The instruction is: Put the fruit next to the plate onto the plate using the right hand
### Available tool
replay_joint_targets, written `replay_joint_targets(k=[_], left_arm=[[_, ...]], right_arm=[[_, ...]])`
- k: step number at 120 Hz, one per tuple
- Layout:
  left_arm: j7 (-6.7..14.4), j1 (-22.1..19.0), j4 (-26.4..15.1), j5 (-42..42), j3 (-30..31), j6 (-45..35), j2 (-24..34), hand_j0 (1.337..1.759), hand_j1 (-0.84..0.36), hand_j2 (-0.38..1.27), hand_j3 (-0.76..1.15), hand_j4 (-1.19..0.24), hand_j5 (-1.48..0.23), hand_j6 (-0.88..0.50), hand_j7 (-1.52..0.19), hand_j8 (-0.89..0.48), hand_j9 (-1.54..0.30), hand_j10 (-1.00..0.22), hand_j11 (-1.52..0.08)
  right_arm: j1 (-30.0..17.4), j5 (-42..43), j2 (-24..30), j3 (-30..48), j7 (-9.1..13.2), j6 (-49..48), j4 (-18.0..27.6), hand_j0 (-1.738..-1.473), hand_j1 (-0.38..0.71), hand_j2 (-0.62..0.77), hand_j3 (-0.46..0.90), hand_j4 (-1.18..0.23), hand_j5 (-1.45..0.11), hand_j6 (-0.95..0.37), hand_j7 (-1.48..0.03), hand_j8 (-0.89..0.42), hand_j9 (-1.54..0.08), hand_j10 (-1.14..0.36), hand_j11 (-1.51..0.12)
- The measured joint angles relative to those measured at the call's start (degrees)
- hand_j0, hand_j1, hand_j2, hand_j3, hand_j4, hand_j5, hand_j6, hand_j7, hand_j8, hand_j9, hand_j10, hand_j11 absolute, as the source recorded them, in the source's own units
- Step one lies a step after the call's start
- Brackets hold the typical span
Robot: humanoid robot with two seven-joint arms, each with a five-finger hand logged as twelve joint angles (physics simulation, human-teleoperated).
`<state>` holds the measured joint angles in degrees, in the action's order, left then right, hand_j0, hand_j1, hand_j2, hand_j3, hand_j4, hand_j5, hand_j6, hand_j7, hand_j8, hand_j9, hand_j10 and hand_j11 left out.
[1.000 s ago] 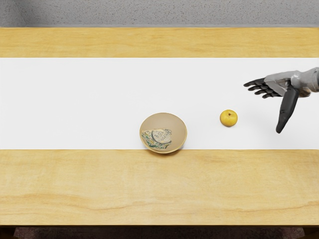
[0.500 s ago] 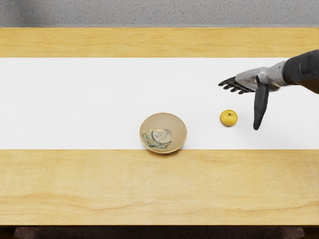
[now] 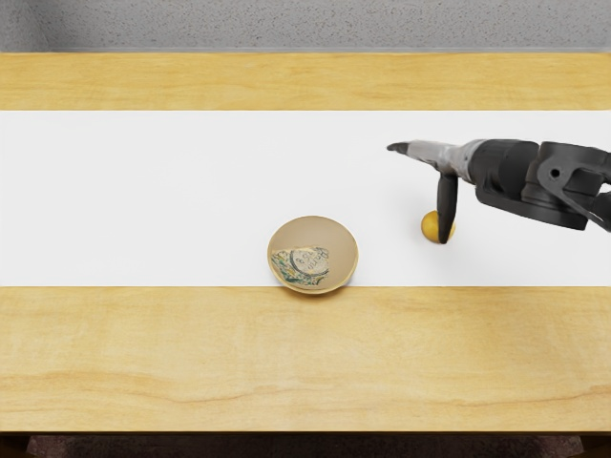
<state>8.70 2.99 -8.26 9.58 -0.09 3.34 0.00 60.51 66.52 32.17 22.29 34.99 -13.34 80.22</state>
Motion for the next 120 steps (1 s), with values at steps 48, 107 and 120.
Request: replay_joint_targets(k=[48,107,120], left_arm=[[0.00,0.00,0.00,0.00,0.00,0.00,0.00,1.658,0.33,0.00,0.00,-0.02,-0.03,-0.02,-0.03,-0.02,-0.03,-0.02,-0.03],[0.00,0.00,0.00,0.00,0.00,0.00,0.00,1.658,0.33,0.00,0.00,-0.02,-0.03,-0.02,-0.03,-0.02,-0.03,-0.02,-0.03],[0.00,0.00,0.00,0.00,0.00,0.00,0.00,1.658,0.33,0.00,0.00,-0.02,-0.03,-0.02,-0.03,-0.02,-0.03,-0.02,-0.03]], right_arm=[[-3.93,7.82,-5.50,-6.79,0.01,9.48,-5.15,-1.658,-0.35,0.00,0.00,0.00,0.00,0.00,0.00,0.00,0.00,0.00,0.00],[-4.95,10.00,-5.77,-8.79,0.01,12.48,-6.51,-1.658,-0.22,-0.02,0.00,-0.11,-0.14,-0.11,-0.14,-0.11,-0.14,-0.11,-0.14],[-5.66,10.98,-5.32,-8.93,0.01,13.95,-5.08,-1.658,-0.20,-0.02,0.00,-0.13,-0.16,-0.13,-0.16,-0.13,-0.16,-0.12,-0.16]])
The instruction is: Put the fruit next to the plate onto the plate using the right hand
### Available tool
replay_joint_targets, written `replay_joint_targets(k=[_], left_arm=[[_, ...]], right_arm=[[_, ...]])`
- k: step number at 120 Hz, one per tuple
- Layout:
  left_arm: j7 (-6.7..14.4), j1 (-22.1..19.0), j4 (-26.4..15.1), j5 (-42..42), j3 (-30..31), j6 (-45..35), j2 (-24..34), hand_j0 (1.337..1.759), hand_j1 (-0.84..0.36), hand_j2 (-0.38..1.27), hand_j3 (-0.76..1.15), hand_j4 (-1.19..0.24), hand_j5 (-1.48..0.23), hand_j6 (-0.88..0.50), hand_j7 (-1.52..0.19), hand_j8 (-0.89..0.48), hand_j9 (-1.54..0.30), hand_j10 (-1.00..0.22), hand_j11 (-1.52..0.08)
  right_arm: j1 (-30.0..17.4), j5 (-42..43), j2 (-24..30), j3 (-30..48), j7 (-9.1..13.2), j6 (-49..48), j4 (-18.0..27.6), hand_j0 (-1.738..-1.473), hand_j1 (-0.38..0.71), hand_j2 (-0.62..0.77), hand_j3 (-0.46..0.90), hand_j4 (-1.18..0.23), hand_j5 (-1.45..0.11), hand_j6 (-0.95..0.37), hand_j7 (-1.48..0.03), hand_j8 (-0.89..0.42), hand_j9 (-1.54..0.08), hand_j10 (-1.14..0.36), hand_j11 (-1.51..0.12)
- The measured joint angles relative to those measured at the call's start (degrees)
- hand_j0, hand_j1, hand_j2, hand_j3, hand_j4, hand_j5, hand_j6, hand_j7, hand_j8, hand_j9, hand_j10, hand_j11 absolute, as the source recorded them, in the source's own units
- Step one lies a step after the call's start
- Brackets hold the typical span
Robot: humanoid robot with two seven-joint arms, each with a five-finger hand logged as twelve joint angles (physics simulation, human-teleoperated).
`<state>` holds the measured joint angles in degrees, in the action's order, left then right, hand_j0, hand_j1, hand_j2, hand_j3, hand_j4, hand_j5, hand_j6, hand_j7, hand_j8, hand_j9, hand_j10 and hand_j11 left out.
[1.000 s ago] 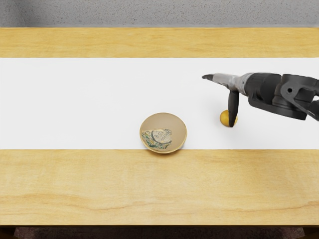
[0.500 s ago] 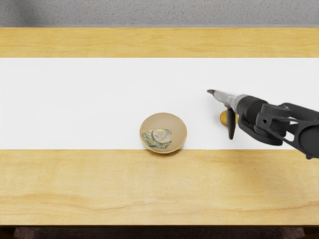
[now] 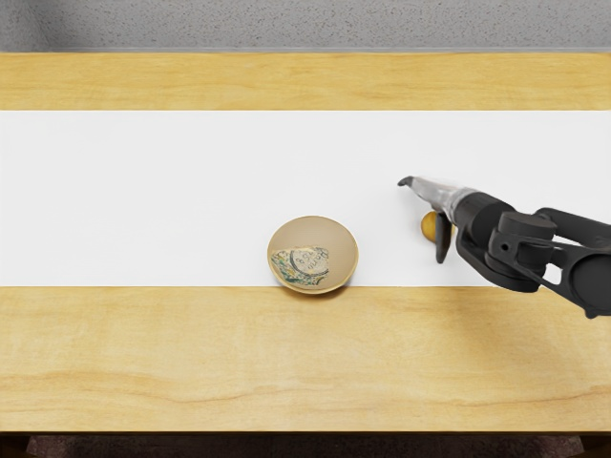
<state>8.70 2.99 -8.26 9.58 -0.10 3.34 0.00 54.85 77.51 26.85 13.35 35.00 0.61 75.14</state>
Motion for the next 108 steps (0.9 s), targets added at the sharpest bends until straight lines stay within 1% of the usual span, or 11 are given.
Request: replay_joint_targets(k=[7,21,36,70,91,108], left_arm=[[0.00,0.00,0.00,0.00,0.00,0.00,0.00,1.658,0.33,0.00,0.00,-0.02,-0.03,-0.02,-0.03,-0.02,-0.03,-0.02,-0.03],[0.00,0.00,0.00,0.00,0.00,0.00,0.00,1.658,0.33,0.00,0.00,-0.02,-0.03,-0.02,-0.03,-0.02,-0.03,-0.02,-0.03],[0.00,0.00,0.00,0.00,0.00,0.00,0.00,1.658,0.33,0.00,0.00,-0.02,-0.03,-0.02,-0.03,-0.02,-0.03,-0.02,-0.03],[0.00,0.00,-0.01,0.00,0.00,0.00,0.00,1.658,0.33,0.00,0.00,-0.02,-0.03,-0.02,-0.03,-0.02,-0.03,-0.02,-0.03],[0.00,0.00,0.00,0.00,0.00,0.00,0.00,1.658,0.33,0.00,0.00,-0.02,-0.03,-0.02,-0.03,-0.02,-0.03,-0.02,-0.03],[0.00,0.00,0.00,0.00,0.00,0.00,0.00,1.658,0.33,0.00,0.00,-0.02,-0.03,-0.02,-0.03,-0.02,-0.03,-0.02,-0.03]], right_arm=[[-0.24,0.55,0.66,-0.01,0.00,0.62,1.70,-1.658,-0.18,-0.03,0.00,-0.14,-0.18,-0.14,-0.18,-0.14,-0.18,-0.14,-0.18],[-0.56,1.18,3.65,0.06,0.00,1.28,7.02,-1.658,-0.13,-0.03,0.00,-0.19,-0.24,-0.19,-0.24,-0.19,-0.24,-0.19,-0.24],[-1.47,1.44,5.35,0.06,0.00,2.20,9.42,-1.658,-0.09,-0.04,0.00,-0.22,-0.28,-0.22,-0.28,-0.22,-0.28,-0.22,-0.28],[-2.63,3.07,6.43,0.01,0.00,4.24,10.13,-1.658,-0.01,-0.05,0.00,-0.28,-0.37,-0.29,-0.36,-0.28,-0.36,-0.28,-0.36],[-2.92,3.28,7.01,-0.01,0.00,4.63,9.88,-1.658,0.01,-0.06,0.00,-0.30,-0.39,-0.30,-0.39,-0.30,-0.39,-0.30,-0.39],[-3.18,3.44,6.95,-0.05,0.00,4.71,8.85,-1.658,0.01,-0.06,0.00,-0.31,-0.40,-0.31,-0.40,-0.31,-0.40,-0.31,-0.40]])
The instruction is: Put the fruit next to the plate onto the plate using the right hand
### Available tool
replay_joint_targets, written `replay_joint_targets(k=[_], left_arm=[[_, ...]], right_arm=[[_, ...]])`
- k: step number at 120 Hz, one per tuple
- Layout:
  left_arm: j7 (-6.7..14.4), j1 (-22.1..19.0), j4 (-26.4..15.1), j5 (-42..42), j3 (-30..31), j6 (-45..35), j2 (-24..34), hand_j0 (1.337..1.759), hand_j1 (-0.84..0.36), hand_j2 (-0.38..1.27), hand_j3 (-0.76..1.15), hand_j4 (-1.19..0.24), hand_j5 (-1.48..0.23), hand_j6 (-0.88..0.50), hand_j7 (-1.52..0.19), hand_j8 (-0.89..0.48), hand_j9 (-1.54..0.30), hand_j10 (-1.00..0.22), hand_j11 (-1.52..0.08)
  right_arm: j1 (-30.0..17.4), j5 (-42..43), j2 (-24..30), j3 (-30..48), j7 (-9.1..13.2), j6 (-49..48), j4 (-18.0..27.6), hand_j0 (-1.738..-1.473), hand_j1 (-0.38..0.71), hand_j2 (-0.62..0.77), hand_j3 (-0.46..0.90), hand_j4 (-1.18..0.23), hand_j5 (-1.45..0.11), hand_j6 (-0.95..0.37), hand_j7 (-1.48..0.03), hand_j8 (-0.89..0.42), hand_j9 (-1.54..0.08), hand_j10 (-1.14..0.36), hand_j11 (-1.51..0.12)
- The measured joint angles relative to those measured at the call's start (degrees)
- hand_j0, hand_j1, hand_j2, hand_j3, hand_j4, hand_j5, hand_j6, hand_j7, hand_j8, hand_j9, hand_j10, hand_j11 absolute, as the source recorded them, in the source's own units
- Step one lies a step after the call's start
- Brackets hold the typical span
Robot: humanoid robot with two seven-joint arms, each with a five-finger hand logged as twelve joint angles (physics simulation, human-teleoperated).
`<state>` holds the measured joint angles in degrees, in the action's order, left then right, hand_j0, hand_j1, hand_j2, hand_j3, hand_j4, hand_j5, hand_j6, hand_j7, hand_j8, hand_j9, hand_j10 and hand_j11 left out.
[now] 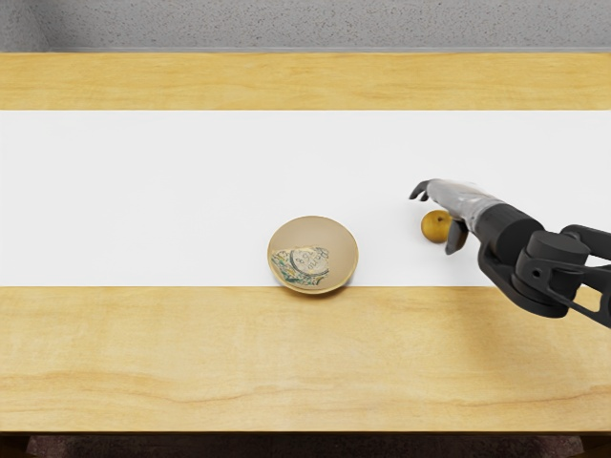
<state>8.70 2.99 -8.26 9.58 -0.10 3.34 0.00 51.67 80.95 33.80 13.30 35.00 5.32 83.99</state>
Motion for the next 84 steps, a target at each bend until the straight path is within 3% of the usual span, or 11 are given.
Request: replay_joint_targets(k=[23,84], left_arm=[[0.00,0.00,0.00,0.00,0.00,0.00,0.00,1.658,0.33,0.00,0.00,-0.02,-0.03,-0.02,-0.03,-0.02,-0.03,-0.02,-0.03],[0.00,0.00,0.00,0.00,0.00,0.00,0.00,1.658,0.33,0.00,0.00,-0.02,-0.03,-0.02,-0.03,-0.02,-0.03,-0.02,-0.03]], right_arm=[[-0.30,0.57,-0.23,0.05,0.00,-0.04,-0.78,-1.658,0.03,-0.06,0.00,-0.33,-0.42,-0.33,-0.42,-0.33,-0.42,-0.32,-0.42],[-0.79,0.75,-0.47,-0.02,0.01,-0.02,-0.93,-1.657,0.22,-0.06,0.00,-0.49,-0.63,-0.44,-0.63,-0.45,-0.63,-0.49,-0.63]])
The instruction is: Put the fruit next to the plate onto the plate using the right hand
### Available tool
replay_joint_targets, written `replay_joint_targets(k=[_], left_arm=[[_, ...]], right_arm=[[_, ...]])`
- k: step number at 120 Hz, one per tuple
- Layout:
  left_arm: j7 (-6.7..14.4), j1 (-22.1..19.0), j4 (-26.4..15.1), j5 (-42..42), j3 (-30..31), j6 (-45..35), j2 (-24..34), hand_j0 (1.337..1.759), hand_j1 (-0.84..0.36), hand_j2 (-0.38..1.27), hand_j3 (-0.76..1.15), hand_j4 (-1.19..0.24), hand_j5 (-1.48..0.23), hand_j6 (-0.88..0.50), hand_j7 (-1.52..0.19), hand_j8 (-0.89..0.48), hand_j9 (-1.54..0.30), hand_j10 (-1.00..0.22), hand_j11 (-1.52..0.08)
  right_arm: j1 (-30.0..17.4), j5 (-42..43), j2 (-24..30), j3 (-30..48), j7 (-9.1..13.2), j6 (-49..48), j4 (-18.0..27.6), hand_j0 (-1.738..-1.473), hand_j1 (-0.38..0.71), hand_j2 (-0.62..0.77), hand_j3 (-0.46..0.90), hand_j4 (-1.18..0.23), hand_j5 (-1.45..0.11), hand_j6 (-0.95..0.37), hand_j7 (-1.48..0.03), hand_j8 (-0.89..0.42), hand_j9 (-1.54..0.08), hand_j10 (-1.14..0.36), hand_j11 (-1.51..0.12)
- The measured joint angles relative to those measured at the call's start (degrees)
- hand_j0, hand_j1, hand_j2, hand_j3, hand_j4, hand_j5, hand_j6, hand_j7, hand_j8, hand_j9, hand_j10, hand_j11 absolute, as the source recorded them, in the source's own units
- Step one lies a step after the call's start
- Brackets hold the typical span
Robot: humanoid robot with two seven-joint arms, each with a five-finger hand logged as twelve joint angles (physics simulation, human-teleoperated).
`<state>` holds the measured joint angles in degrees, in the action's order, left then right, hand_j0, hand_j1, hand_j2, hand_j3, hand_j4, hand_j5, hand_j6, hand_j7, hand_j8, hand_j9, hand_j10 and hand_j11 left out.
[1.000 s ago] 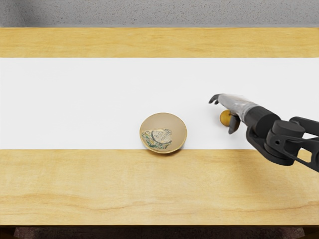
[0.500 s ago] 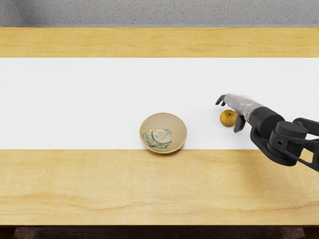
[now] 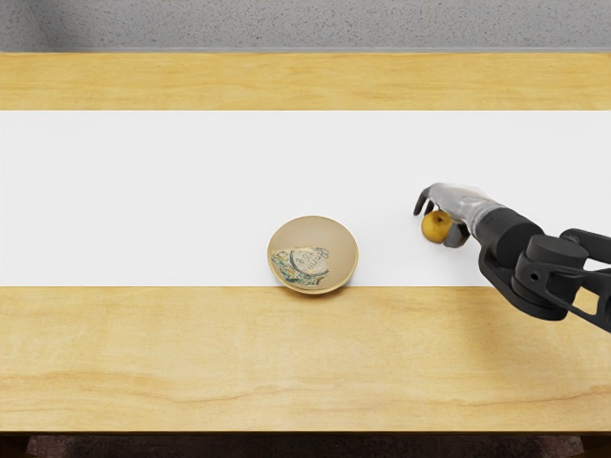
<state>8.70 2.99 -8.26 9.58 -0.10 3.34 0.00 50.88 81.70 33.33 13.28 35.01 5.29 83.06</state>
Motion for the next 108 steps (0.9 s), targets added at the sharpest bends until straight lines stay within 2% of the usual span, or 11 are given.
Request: replay_joint_targets(k=[38,51,62,85,97,108], left_arm=[[0.00,0.00,0.00,0.00,0.00,0.00,0.00,1.658,0.33,0.00,0.00,-0.02,-0.03,-0.02,-0.03,-0.02,-0.03,-0.02,-0.03],[0.00,0.00,0.00,0.00,-0.01,0.00,0.00,1.658,0.33,0.00,0.00,-0.02,-0.03,-0.02,-0.03,-0.02,-0.03,-0.02,-0.03],[0.00,0.00,0.01,0.00,-0.01,0.00,0.00,1.658,0.32,0.00,0.00,-0.02,-0.03,-0.02,-0.03,-0.02,-0.03,-0.02,-0.03],[0.00,0.00,0.01,0.00,0.00,0.00,0.00,1.658,0.33,0.00,0.00,-0.02,-0.03,-0.02,-0.03,-0.02,-0.03,-0.02,-0.03],[0.00,0.00,0.01,0.00,0.00,0.00,0.00,1.658,0.33,0.00,0.00,-0.02,-0.03,-0.02,-0.03,-0.02,-0.03,-0.02,-0.03],[0.00,0.00,0.00,0.00,0.00,0.00,0.00,1.658,0.33,0.00,0.00,-0.02,-0.03,-0.02,-0.03,-0.02,-0.03,-0.02,-0.03]], right_arm=[[-0.38,0.16,-0.03,0.07,0.05,-0.10,0.01,-1.650,0.29,0.14,0.00,-0.67,-0.82,-0.38,-0.85,-0.38,-0.85,-0.66,-0.84],[-0.37,0.01,-0.03,0.10,0.04,-0.13,0.01,-1.649,0.29,0.28,0.00,-0.77,-0.91,-0.47,-0.95,-0.43,-0.94,-0.70,-0.94],[-0.25,-0.25,-0.02,0.13,0.03,-0.24,-0.07,-1.648,0.24,0.33,0.00,-0.84,-0.96,-0.53,-1.00,-0.50,-1.00,-0.76,-1.00],[0.64,-0.84,-1.24,0.23,0.00,-0.61,-1.68,-1.647,0.25,0.36,0.00,-0.78,-1.06,-0.49,-1.06,-0.47,-1.09,-0.74,-1.09],[1.74,-1.12,-2.08,0.45,-0.03,-0.91,-2.32,-1.647,0.24,0.31,0.00,-0.78,-1.09,-0.49,-1.07,-0.46,-1.11,-0.72,-1.11],[3.08,-1.60,-3.37,0.87,-0.03,-2.44,-2.75,-1.647,0.23,0.33,0.00,-0.78,-1.10,-0.49,-1.08,-0.46,-1.12,-0.73,-1.12]])
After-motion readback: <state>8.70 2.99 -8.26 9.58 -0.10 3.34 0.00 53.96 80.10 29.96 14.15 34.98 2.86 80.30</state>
